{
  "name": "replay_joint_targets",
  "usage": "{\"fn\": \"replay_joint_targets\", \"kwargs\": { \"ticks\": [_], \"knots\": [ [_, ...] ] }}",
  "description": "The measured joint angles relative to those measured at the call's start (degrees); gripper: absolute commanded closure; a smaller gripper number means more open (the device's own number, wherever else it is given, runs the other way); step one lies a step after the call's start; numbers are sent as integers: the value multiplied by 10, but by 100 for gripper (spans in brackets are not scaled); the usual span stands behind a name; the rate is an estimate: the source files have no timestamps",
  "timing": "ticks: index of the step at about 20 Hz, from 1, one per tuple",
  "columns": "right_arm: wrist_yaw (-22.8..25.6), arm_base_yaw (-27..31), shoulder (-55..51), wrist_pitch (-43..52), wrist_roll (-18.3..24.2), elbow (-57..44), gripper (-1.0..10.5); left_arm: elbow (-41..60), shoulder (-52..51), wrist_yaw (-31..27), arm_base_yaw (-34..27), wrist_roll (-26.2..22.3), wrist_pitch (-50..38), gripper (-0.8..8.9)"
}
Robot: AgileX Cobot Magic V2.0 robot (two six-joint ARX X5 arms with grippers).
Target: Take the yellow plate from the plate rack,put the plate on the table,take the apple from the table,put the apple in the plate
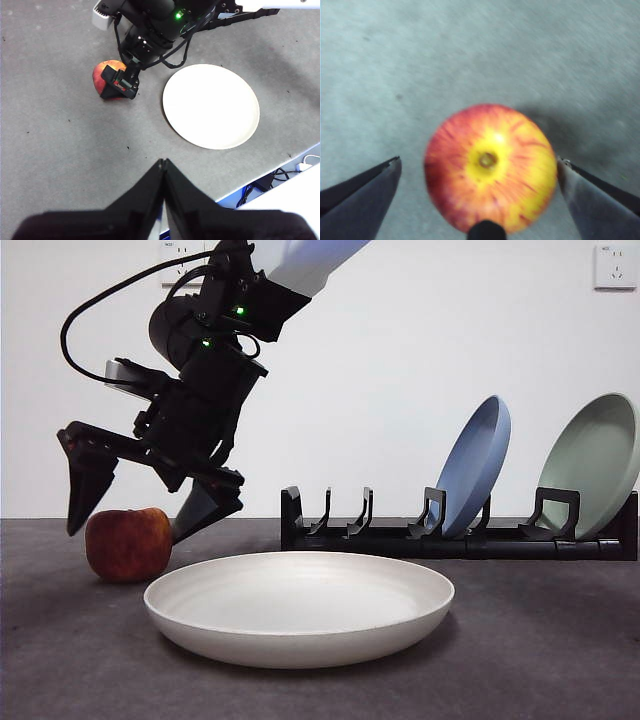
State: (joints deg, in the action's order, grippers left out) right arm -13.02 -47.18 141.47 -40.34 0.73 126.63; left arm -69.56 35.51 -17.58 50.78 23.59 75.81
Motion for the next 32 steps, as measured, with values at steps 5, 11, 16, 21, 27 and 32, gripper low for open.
{"fn": "replay_joint_targets", "kwargs": {
  "ticks": [5, 11, 16, 21, 27, 32],
  "knots": [
    [21, 0, 0, -14, -12, 0, 765, 0, 0, 0, 0, 0, 0, 820],
    [25, 0, 0, -12, -16, 0, 958, 0, 0, 2, 0, -7, 0, 820],
    [32, 0, -4, -47, -15, 16, 958, 0, 0, 28, 0, -33, 0, 820],
    [72, 0, -90, -164, 9, 47, 959, 0, 0, 63, 0, -75, 0, 820],
    [82, 12, -150, -329, 45, 53, 959, 0, 0, 130, 0, -179, 0, 820],
    [67, 22, -158, -372, 63, 25, 959, 0, 0, 212, 0, -261, -19, 820]
  ]
}}
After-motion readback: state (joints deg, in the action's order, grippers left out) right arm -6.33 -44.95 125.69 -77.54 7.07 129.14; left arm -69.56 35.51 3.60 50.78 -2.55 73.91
